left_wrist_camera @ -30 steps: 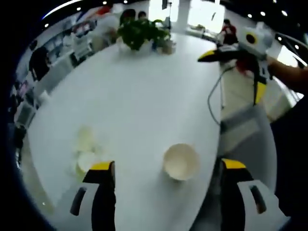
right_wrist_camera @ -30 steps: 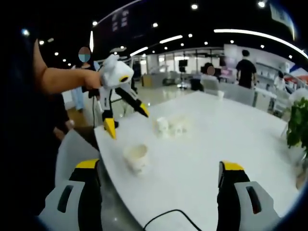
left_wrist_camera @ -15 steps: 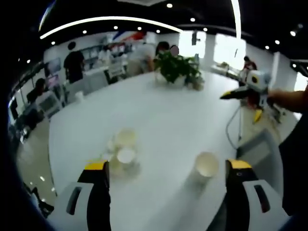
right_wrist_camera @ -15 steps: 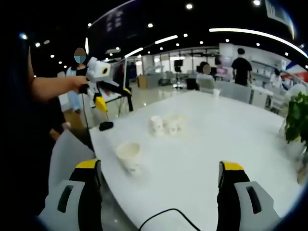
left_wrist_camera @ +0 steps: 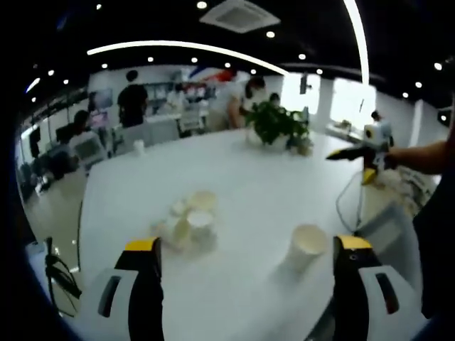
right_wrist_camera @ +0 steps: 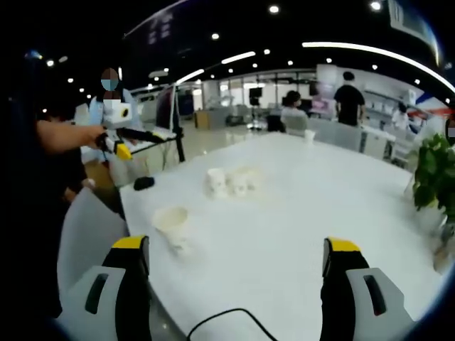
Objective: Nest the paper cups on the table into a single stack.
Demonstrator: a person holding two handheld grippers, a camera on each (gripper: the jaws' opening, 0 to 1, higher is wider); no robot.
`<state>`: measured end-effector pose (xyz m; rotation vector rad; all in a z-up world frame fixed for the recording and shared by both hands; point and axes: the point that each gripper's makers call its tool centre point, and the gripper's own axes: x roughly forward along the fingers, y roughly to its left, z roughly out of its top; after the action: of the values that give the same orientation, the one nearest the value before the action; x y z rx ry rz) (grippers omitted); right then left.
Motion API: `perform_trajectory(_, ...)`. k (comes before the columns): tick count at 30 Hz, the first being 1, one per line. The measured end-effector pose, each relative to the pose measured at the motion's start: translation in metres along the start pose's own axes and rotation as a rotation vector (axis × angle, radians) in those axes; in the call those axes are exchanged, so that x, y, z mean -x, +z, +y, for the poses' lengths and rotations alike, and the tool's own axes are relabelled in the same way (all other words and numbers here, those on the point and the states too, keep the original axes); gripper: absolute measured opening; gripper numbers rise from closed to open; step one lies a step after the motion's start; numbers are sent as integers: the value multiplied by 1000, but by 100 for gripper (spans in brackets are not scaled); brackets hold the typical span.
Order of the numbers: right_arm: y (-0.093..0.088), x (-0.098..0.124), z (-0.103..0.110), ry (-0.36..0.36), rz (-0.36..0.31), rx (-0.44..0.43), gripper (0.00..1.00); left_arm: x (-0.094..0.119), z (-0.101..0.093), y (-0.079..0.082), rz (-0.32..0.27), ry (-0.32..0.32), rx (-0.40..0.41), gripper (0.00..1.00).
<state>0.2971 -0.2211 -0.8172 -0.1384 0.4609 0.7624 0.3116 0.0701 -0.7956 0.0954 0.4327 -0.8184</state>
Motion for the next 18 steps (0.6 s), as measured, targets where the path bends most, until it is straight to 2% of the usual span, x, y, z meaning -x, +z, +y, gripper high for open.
perform_trajectory(2,-1,0,-1,-1,4,3,100,0,2,-2,-1,8,5,100)
perform_trajectory(3,-1,-1,-2,-1,5,3,100,-10,2,3,8,16,3,100)
perform_trajectory(7,3,0,-36,-5,-2,4,100,-26,10,14,10,27,8,100)
perform_trajectory(8,5,0,-34,-8,-2,4,100,-28,11,15,7,32,8,100)
perform_trajectory(12,9,-3,-49,-17,-19,4,100,-31,14,24,-15,53,-3,100)
perform_trajectory(18,6,-7,-57,-5,-16,6,100,-38,12,32,-25,52,1,100)
